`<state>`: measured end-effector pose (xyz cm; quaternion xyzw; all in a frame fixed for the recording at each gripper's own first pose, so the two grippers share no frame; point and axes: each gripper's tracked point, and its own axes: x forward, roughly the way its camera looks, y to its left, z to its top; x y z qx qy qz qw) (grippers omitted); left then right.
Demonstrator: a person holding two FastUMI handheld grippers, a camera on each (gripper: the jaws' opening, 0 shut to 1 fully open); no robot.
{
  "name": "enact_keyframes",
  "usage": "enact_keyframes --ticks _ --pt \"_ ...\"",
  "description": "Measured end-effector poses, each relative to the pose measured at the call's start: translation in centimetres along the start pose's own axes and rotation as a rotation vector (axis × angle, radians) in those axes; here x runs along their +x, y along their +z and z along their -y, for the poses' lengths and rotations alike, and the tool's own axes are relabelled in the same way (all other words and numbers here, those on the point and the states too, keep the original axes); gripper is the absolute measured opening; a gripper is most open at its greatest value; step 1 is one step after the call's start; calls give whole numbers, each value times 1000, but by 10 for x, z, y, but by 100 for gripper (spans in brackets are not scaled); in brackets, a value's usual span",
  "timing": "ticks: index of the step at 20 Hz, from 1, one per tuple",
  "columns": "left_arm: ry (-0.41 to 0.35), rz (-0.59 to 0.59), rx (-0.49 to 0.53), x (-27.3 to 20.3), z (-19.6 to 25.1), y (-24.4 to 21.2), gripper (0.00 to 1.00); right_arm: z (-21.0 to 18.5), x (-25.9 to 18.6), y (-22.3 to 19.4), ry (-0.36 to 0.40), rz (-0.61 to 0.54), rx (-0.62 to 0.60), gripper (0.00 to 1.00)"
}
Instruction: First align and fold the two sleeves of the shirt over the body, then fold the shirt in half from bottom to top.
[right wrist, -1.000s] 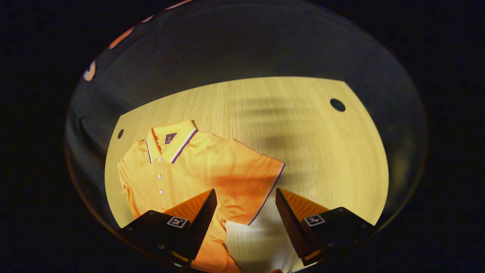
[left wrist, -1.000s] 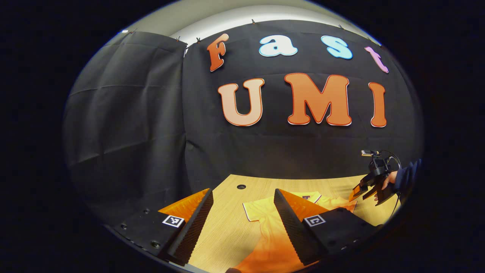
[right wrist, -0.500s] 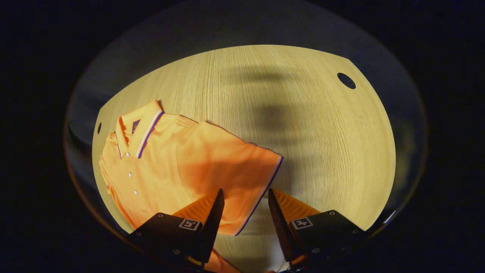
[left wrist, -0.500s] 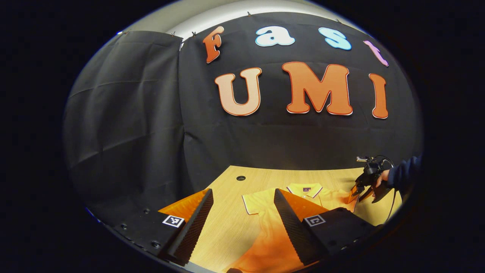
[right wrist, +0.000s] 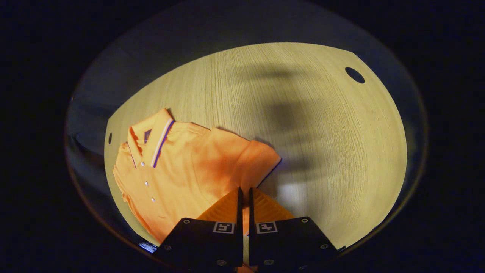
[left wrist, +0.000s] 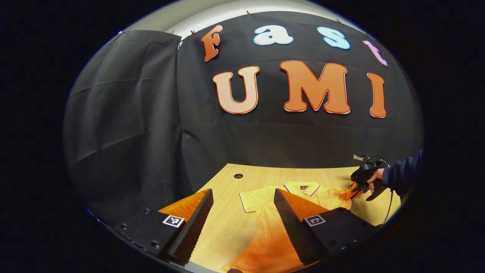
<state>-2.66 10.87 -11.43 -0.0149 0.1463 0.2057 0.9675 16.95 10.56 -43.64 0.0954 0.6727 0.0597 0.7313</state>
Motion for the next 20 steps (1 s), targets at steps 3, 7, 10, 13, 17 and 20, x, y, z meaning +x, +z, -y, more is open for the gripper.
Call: enact_keyframes --ticks 3,7,10,13,17,20 --pt "12 -5 -4 0 -4 -2 99 -23 -15 7 46 31 -27 7" --pt "23 -3 9 -6 -5 -3 99 -55 -29 9 87 44 -102 6" --pt "42 -3 9 -14 -12 -6 99 -74 -36 13 99 64 -149 6" --pt "64 -5 -6 -18 -22 -8 99 -108 -43 5 197 51 -174 12" --pt "83 -30 -46 -15 -35 -19 99 -123 -52 2 243 72 -204 15" --pt "69 -82 -76 0 -41 -32 99 -118 -60 6 229 113 -226 45"
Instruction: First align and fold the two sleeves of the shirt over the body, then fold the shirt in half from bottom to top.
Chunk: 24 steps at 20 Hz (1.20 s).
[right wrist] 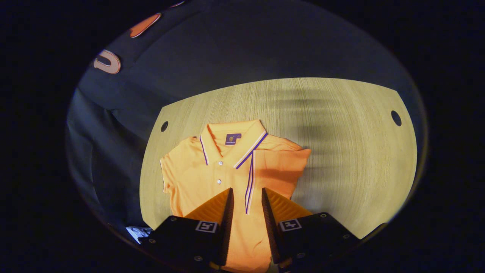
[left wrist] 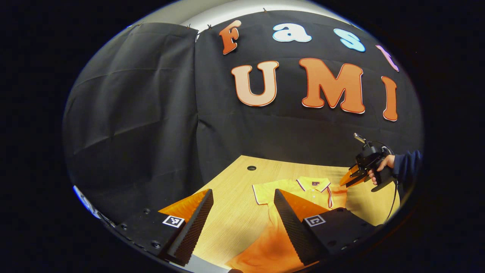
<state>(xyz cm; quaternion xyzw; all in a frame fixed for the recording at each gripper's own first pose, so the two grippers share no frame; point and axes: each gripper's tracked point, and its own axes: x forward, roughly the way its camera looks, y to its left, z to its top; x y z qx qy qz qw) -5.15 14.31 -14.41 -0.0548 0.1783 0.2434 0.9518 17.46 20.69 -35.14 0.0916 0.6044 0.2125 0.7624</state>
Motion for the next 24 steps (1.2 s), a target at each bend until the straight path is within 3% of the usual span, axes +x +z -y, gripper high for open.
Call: enact_keyframes --ticks 2,4,5,6,12,16,24 --pt "-32 -43 -25 16 -2 -7 99 3 -13 5 -27 41 -20 57" --pt "-86 -77 -56 41 1 -1 99 1 -30 9 -38 93 -24 63" --pt "-119 -101 -70 56 5 1 99 -2 -39 11 -39 122 -21 55" --pt "-148 -132 -80 68 8 0 99 -2 -49 11 -46 152 -10 70" --pt "-295 -378 -77 158 19 -32 98 -3 -106 0 -112 322 112 95" --pt "-386 -554 -94 203 31 -58 97 -4 -137 -23 -209 412 107 99" --pt "-455 -811 -30 281 59 -108 98 -25 -188 -80 -346 532 149 99"
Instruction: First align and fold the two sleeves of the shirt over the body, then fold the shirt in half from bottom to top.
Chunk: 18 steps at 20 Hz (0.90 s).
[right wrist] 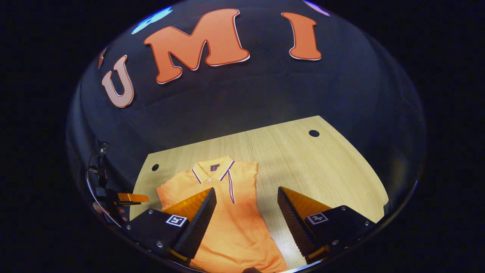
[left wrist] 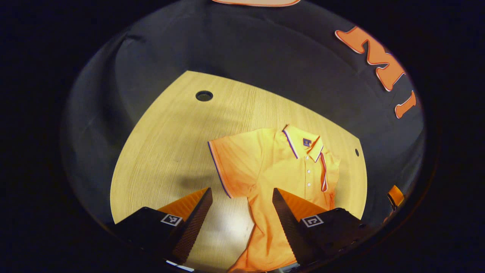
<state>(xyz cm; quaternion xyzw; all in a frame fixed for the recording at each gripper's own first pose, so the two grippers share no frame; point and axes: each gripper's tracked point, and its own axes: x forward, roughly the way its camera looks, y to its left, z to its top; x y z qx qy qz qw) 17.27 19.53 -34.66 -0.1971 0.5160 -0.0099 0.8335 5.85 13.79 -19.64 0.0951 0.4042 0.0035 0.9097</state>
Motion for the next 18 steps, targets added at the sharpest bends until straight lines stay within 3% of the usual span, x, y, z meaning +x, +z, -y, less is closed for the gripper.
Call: enact_keyframes --ticks 9,10,13,15,18 --pt "109 -205 30 85 -22 14 93 3 -74 -5 -85 136 -5 99" --pt "120 -226 32 91 -24 14 96 8 -81 -4 -100 151 -3 99" --pt "167 -250 47 105 -30 17 93 21 -99 3 -144 203 -7 99" --pt "183 -265 54 110 -33 15 96 24 -104 5 -164 228 -6 99" --pt "240 -274 100 117 -41 17 89 27 -109 2 -182 232 -1 99"
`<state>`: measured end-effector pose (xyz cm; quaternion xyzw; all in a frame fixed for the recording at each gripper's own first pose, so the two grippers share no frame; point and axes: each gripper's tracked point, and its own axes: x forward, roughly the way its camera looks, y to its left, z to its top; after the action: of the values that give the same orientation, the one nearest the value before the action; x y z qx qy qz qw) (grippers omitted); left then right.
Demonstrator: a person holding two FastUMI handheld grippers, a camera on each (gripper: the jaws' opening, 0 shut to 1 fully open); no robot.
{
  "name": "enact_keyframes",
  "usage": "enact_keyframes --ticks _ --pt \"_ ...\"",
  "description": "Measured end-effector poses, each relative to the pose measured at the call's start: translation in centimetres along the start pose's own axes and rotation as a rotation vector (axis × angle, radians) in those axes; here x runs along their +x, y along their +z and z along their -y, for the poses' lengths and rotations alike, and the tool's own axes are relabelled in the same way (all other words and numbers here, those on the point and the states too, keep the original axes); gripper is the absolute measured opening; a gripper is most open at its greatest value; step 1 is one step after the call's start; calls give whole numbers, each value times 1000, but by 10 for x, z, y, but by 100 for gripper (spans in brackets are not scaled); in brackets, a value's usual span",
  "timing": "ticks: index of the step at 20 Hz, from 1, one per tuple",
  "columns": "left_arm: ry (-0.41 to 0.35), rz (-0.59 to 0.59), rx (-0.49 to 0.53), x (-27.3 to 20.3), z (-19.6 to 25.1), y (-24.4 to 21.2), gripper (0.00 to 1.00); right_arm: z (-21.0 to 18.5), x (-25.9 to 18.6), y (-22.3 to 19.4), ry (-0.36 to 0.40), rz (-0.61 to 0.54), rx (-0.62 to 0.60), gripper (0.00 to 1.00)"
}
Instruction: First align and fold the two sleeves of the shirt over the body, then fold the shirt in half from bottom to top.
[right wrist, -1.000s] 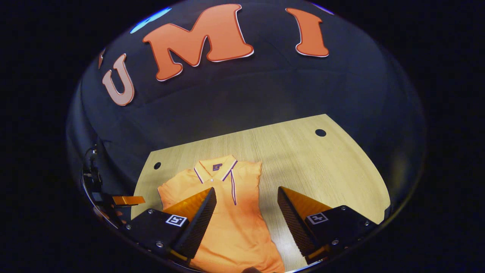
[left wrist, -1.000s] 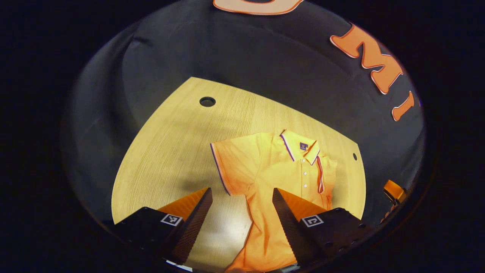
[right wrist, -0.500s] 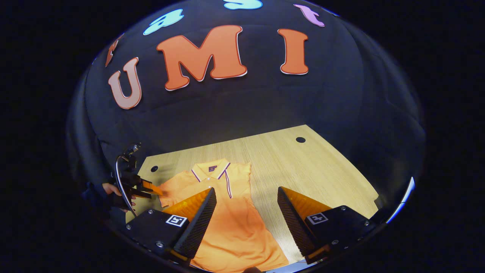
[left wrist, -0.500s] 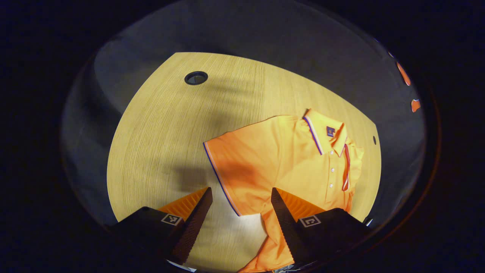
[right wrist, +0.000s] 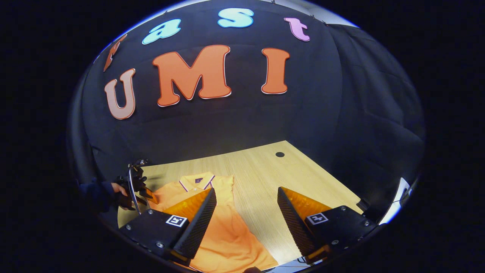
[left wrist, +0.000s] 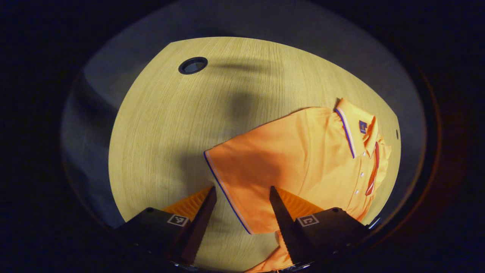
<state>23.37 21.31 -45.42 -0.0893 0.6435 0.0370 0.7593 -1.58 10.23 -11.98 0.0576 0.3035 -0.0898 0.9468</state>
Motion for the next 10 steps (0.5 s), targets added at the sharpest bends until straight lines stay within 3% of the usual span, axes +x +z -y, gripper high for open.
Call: enact_keyframes --ticks 3,4,5,10 --pt "-18 -6 61 -5 2 1 28 9 -14 -16 -13 -23 -5 99" --pt "-33 -4 86 -2 6 0 18 10 -15 -18 -15 -33 -8 99" --pt "-60 -1 96 -2 10 -1 13 12 -15 -20 -22 -38 -10 99" --pt "-125 87 114 -30 28 15 13 13 -10 -11 -14 -33 -2 99"
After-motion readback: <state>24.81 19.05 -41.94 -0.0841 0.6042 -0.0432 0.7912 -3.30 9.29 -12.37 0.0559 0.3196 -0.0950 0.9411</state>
